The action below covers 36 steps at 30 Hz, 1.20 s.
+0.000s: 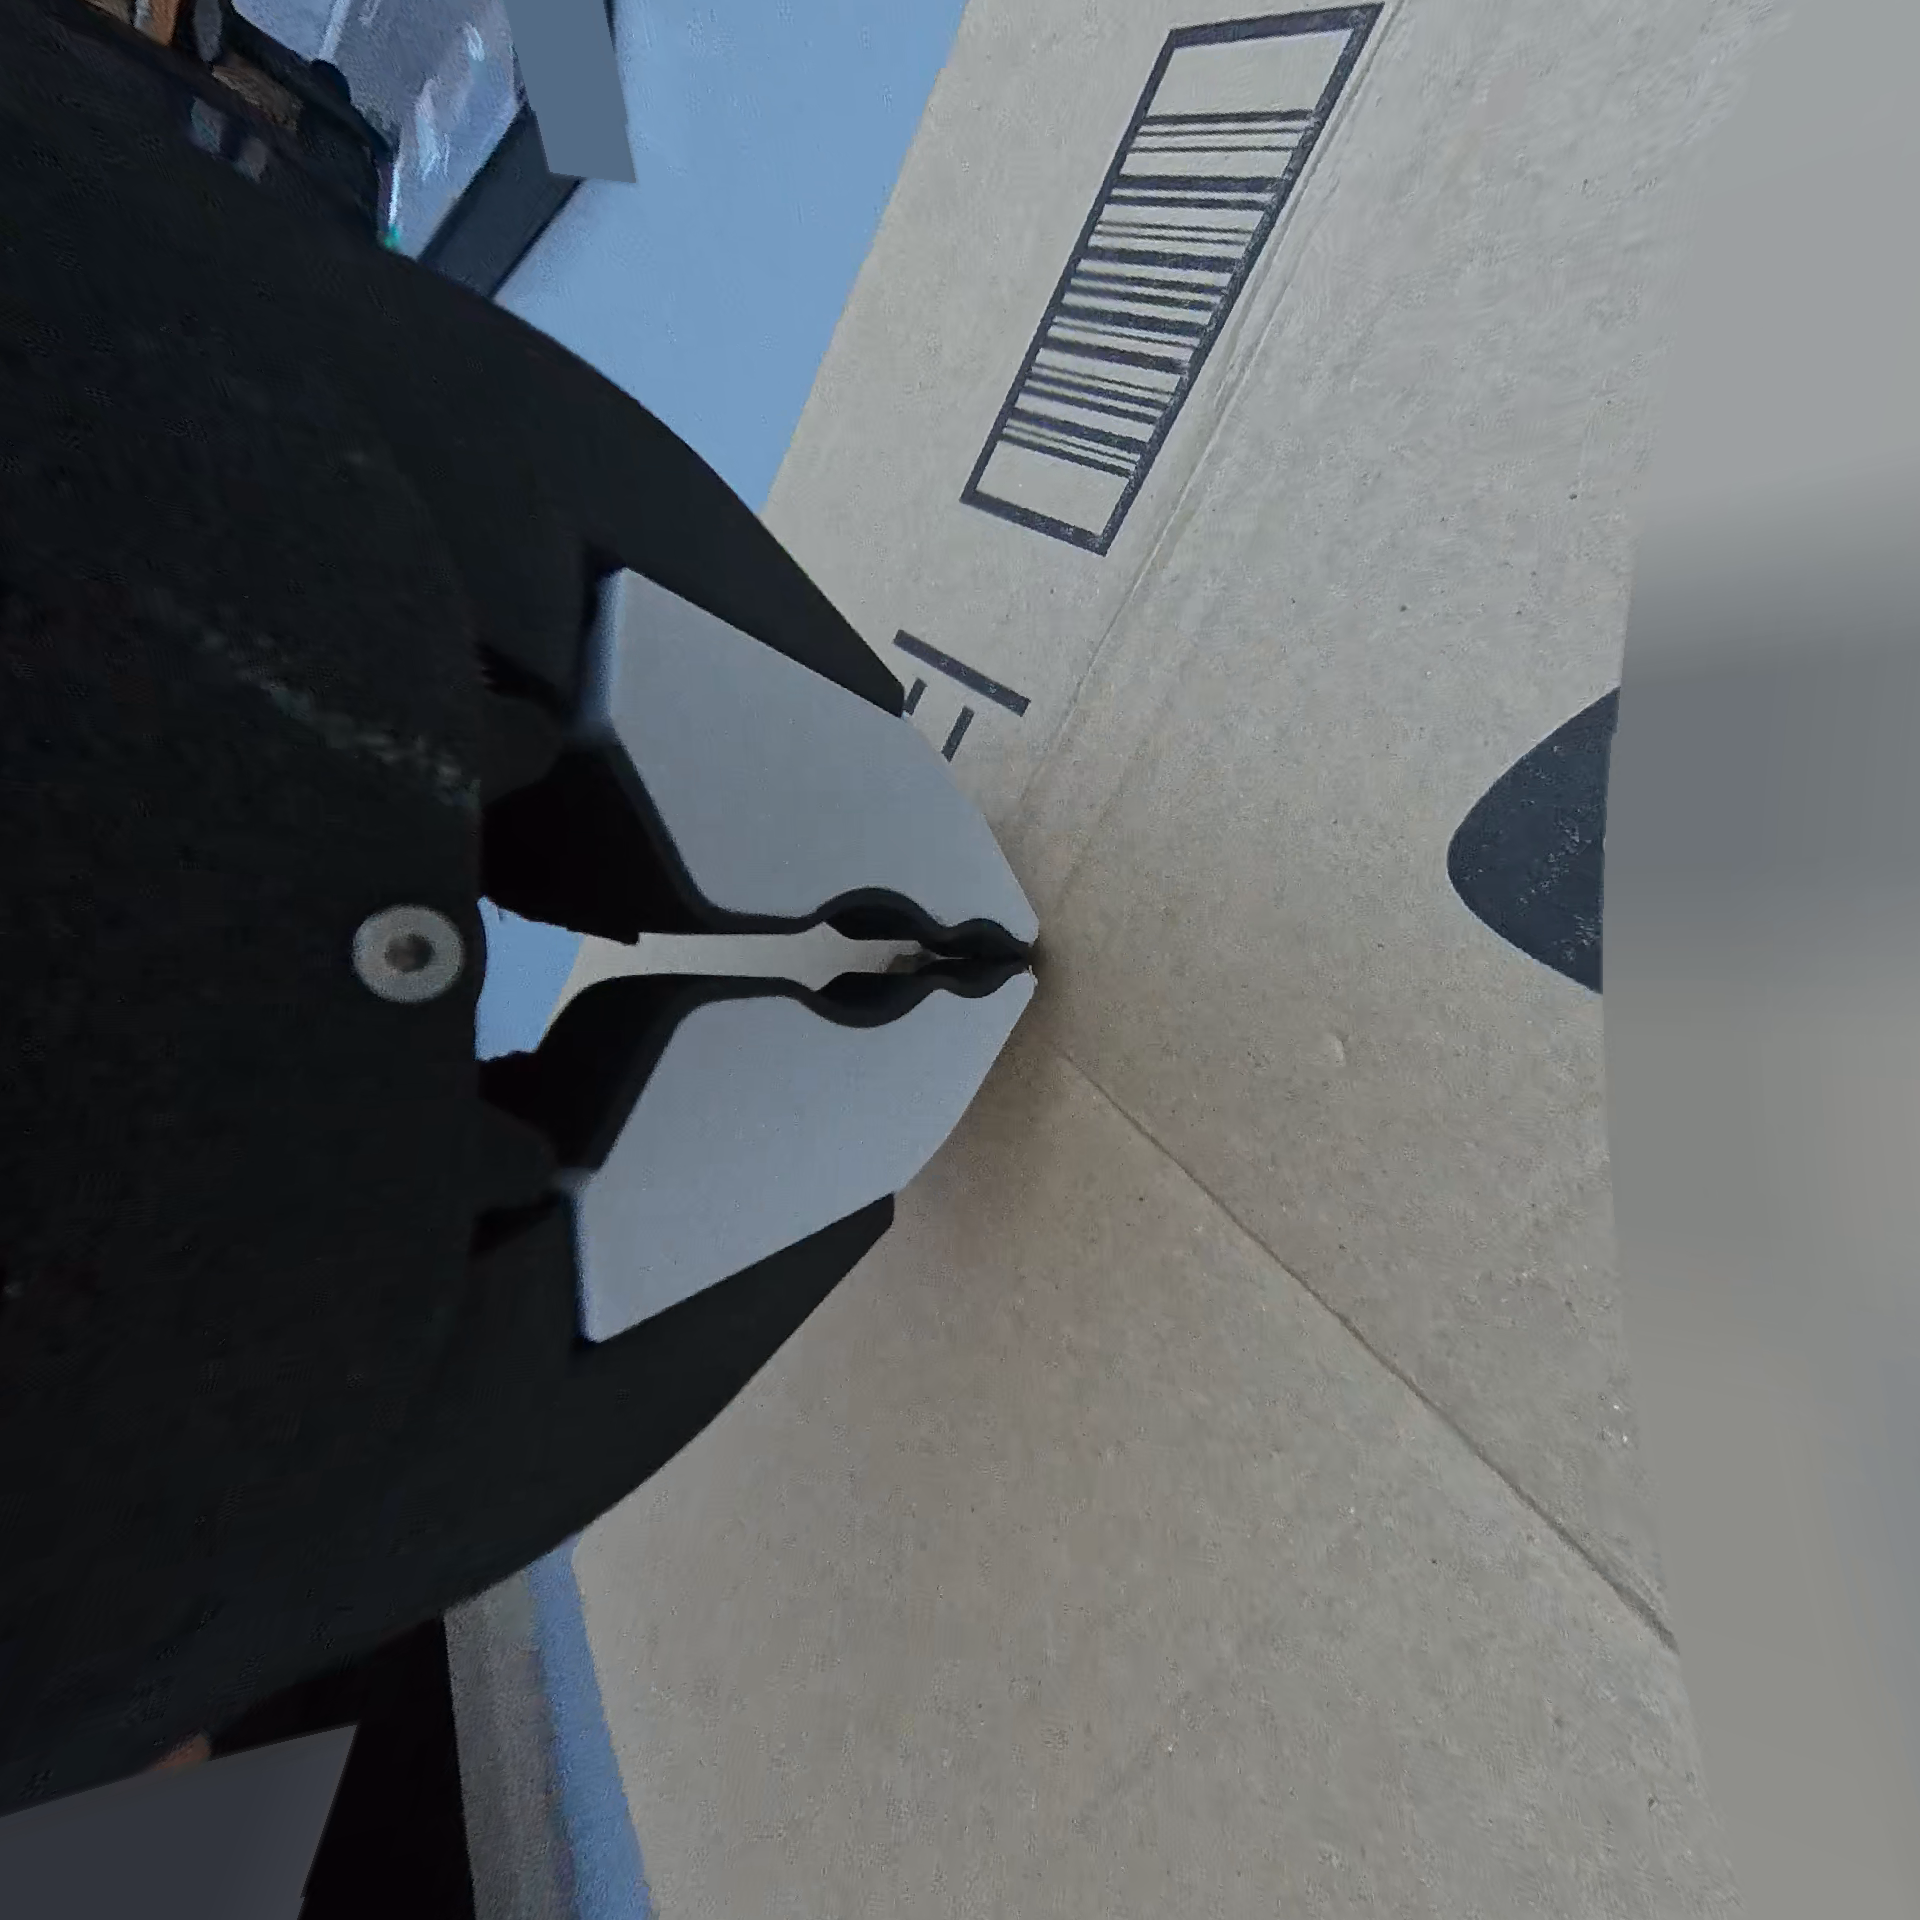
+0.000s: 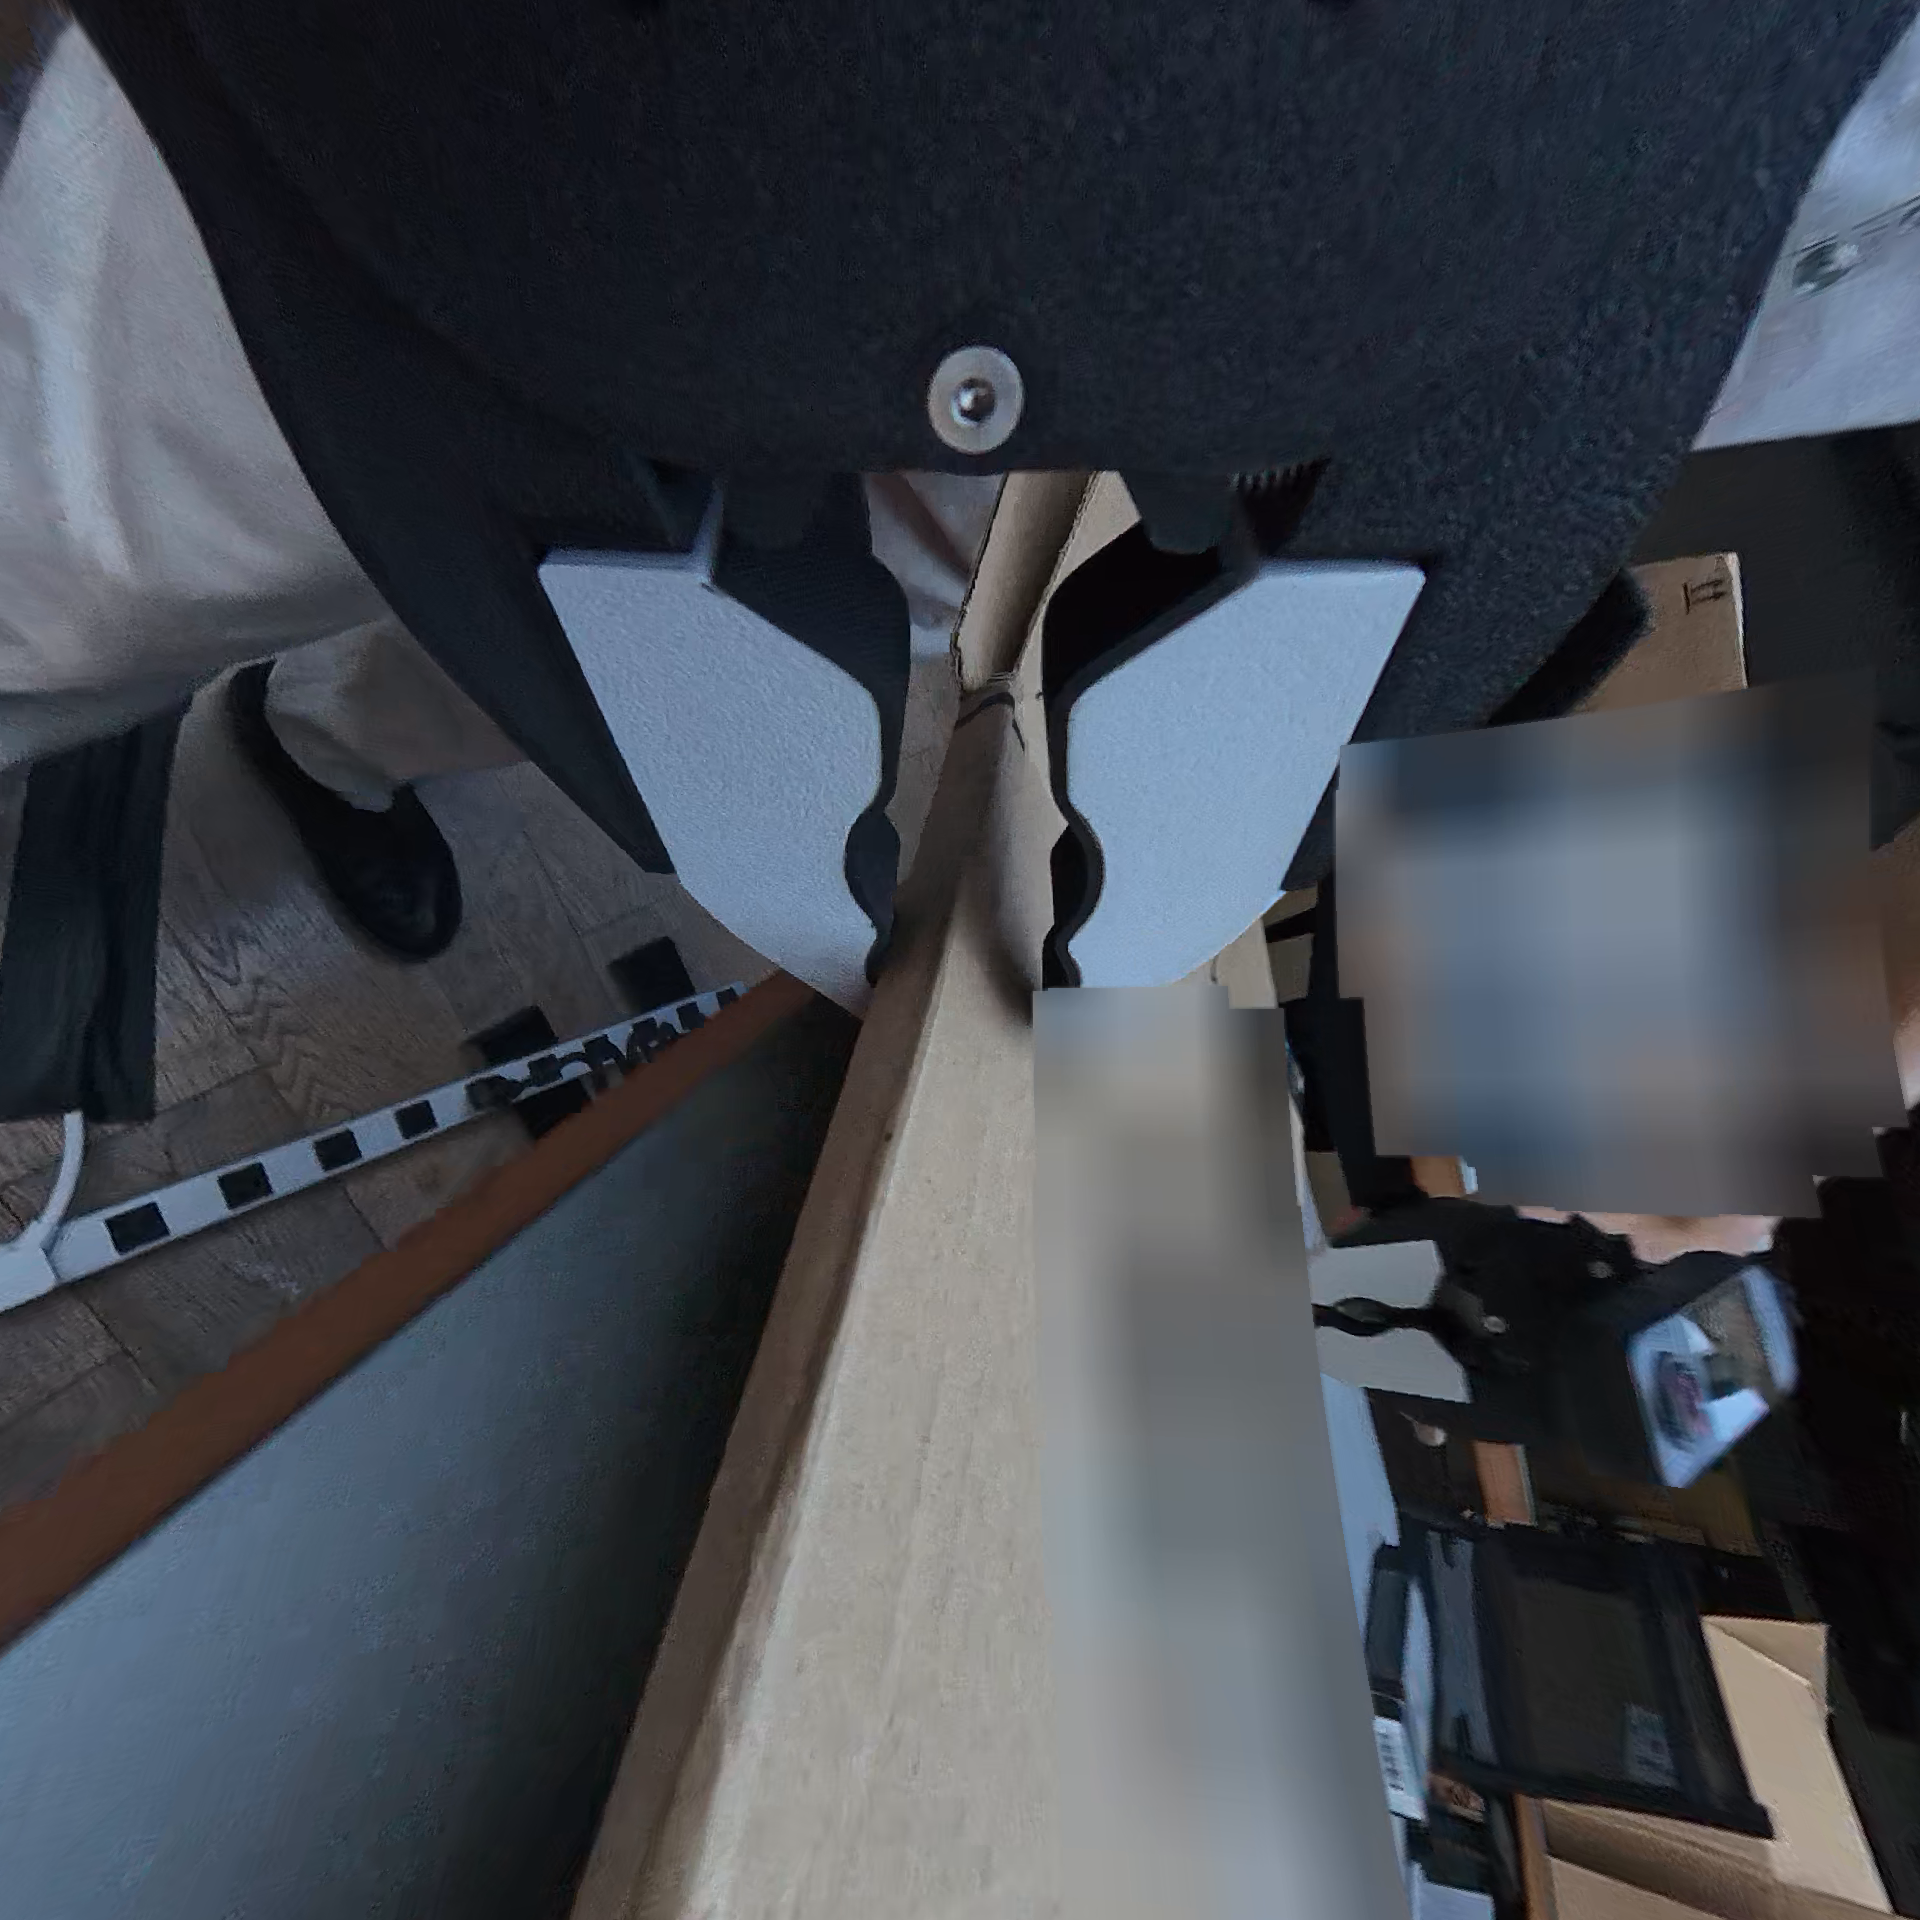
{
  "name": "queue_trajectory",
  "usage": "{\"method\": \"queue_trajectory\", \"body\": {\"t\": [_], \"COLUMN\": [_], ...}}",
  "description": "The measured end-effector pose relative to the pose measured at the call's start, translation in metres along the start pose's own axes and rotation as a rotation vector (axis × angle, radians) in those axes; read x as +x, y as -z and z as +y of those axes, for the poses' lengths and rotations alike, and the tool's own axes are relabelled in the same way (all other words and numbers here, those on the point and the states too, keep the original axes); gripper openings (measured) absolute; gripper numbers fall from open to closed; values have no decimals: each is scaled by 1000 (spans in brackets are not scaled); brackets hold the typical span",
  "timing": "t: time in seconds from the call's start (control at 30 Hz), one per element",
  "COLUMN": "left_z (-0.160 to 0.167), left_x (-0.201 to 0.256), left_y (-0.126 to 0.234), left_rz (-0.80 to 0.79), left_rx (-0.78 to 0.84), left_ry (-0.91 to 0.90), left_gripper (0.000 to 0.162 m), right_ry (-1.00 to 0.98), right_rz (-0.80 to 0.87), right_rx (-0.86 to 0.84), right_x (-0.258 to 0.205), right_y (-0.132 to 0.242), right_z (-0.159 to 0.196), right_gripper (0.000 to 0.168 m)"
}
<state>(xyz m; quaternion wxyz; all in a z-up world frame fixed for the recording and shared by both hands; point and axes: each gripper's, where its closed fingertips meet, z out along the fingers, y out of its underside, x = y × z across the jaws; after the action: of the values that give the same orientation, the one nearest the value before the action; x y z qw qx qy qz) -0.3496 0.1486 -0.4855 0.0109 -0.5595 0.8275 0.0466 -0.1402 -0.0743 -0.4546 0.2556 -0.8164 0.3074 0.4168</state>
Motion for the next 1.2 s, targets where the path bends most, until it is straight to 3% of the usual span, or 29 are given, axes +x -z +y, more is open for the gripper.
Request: {"method": "queue_trajectory", "body": {"t": [0.1,0.2,0.33,0.43,0.5,0.57,0.63,0.77,0.93,1.03,1.2], "left_z": [-7,-40,-83,-109,-116,-115,-118,-122,-145,-154,-144], "left_x": [33,82,104,104,95,67,47,28,4,-4,-4], "left_y": [8,13,16,22,38,60,67,30,11,10,17], "left_rz": [60,94,-107,-103,-125,-290,-360,-250,-319,-295,-411], "left_rx": [59,172,266,434,503,544,546,393,466,571,568], "left_ry": [14,2,-21,125,102,31,-57,-56,84,217,268], "left_gripper": [0,0,0,0,0,0,0,0,0,0,0], "right_ry": [149,328,515,558,622,670,734,864,1055,1191,1397], "right_rz": [-9,30,198,138,161,188,239,394,480,523,658], "right_rx": [-8,-38,-337,-466,-512,-563,-630,-712,-739,-717,-666], "right_x": [-42,-82,-99,-121,-131,-143,-152,-157,-193,-221,-229], "right_y": [31,52,46,41,42,44,43,22,-6,-20,-47], "right_z": [-27,-85,-139,-167,-187,-204,-216,-234,-222,-187,-125], "right_gripper": [21,17,19,6,6,6,6,8,4,4,6]}}
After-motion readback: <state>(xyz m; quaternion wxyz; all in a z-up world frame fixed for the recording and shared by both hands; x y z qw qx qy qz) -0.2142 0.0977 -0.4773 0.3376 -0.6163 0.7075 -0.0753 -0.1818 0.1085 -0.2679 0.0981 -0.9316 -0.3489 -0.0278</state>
